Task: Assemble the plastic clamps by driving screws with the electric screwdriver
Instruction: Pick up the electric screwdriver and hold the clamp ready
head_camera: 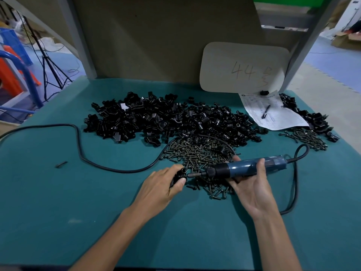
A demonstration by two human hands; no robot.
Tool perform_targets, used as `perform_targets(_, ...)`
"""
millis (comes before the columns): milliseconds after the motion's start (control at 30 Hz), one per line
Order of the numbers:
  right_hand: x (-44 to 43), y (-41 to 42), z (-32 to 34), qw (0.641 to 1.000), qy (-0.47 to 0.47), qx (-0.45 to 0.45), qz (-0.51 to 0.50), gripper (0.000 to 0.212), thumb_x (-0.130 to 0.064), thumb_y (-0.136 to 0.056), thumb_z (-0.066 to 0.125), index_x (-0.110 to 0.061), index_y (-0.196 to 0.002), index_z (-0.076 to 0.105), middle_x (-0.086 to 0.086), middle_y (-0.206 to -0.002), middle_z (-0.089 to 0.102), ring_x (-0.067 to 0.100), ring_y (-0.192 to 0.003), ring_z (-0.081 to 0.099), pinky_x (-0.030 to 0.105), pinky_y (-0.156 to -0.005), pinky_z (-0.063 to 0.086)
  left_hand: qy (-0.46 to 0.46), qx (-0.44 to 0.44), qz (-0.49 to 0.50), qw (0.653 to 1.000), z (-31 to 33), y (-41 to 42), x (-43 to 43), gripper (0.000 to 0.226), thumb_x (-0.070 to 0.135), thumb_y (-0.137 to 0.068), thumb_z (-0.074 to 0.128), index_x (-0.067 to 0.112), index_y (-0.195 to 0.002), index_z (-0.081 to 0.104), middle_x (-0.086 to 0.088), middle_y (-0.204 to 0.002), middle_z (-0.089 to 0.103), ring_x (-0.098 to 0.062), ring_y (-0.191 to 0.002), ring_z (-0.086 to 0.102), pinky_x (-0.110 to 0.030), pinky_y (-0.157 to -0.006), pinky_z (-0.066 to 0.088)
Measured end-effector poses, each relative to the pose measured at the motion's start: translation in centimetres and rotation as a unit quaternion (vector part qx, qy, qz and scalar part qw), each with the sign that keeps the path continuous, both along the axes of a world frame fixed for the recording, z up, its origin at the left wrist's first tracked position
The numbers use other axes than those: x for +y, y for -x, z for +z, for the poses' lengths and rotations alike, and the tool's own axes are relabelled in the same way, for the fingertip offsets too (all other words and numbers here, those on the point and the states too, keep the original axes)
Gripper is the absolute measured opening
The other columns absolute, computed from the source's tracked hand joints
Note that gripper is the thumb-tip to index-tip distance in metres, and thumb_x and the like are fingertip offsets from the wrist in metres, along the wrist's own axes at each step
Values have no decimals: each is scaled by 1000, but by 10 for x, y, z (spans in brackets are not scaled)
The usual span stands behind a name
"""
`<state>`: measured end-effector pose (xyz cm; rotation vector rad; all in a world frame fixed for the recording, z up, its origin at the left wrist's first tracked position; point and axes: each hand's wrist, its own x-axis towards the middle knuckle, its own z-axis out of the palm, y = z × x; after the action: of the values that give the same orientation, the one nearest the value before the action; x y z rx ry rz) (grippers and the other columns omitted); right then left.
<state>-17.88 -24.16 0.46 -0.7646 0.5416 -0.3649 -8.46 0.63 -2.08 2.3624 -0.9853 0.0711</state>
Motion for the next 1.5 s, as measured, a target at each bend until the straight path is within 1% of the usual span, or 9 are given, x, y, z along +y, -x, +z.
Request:
perform_targets(333, 1, 1, 0, 1000, -2, -9, 7, 59, -56, -97, 43, -10, -131, 56, 13, -130, 70, 23, -120, 67, 44, -93, 53, -4, 1, 6, 1000, 1, 0, 0, 43, 66, -99, 18, 40, -124, 41, 13, -84, 50, 3, -80, 44, -15, -69, 28)
perform_targets(500, 2, 1, 2, 1000, 0, 1, 2, 63, -57, -98, 41, -8, -135, 54, 14, -131, 69, 22, -119, 68, 46, -90, 54, -9, -4, 6, 1000, 1, 0, 0, 41, 66, -99, 17, 41, -123, 40, 13, -83, 49, 2, -80, 44, -15, -69, 29)
perform_targets(633, 3, 1, 3, 1000, -4, 3, -5, 70, -57, -91, 47, -8, -141, 49, 15, -132, 68, 22, -118, 69, 43, -86, 56, -9, -6, 6, 1000, 1, 0, 0, 41, 66, -99, 18, 41, -122, 40, 13, -83, 48, 2, -79, 43, -16, -67, 28)
perform_targets(733, 4, 1, 3, 1000, -4, 2, -8, 68, -55, -90, 49, -9, -139, 50, 14, -126, 71, 23, -115, 70, 41, -83, 58, -9, -9, 6, 1000, 1, 0, 0, 39, 65, -100, 19, 41, -123, 39, 14, -85, 48, 2, -79, 43, -16, -68, 28)
perform_targets(867, 5, 0, 3, 1000, -1, 9, -12, 70, -57, -90, 48, -8, -140, 48, 16, -129, 69, 22, -114, 70, 38, -79, 59, -9, -10, 5, 1000, 1, 0, -1, 40, 64, -100, 19, 40, -124, 40, 15, -85, 47, 2, -78, 42, -19, -68, 28)
perform_targets(1100, 5, -1, 0, 1000, -1, 14, -15, 60, -54, -100, 42, -9, -138, 48, 17, -128, 69, 23, -113, 71, 39, -78, 60, -16, -9, 6, 1000, 1, 0, 0, 41, 65, -100, 18, 41, -125, 40, 15, -84, 46, 4, -80, 41, -16, -69, 29)
perform_targets(1333, 4, -1, 0, 1000, -1, 17, -12, 67, -58, -91, 47, -9, -137, 49, 13, -120, 74, 22, -111, 72, 37, -75, 61, -30, -8, 9, 999, 1, 0, -1, 42, 64, -100, 18, 40, -127, 39, 17, -84, 43, 6, -79, 40, -23, -69, 28)
perform_targets(1433, 4, -1, 0, 1000, 1, 14, -14, 75, -59, -88, 49, -7, -141, 48, 15, -125, 72, 23, -115, 70, 39, -81, 59, -10, 24, 17, 1000, 3, 0, -2, 40, 62, -101, 20, 39, -124, 42, 14, -77, 49, 3, -72, 44, -21, -62, 28)
perform_targets(1500, 4, -1, -1, 1000, 0, 8, -16, 75, -58, -87, 51, -7, -142, 47, 18, -129, 69, 27, -117, 69, 41, -84, 60, 31, 71, 29, 997, 4, -1, -1, 32, 57, -103, 23, 38, -113, 47, 9, -67, 51, -4, -62, 47, -25, -55, 32)
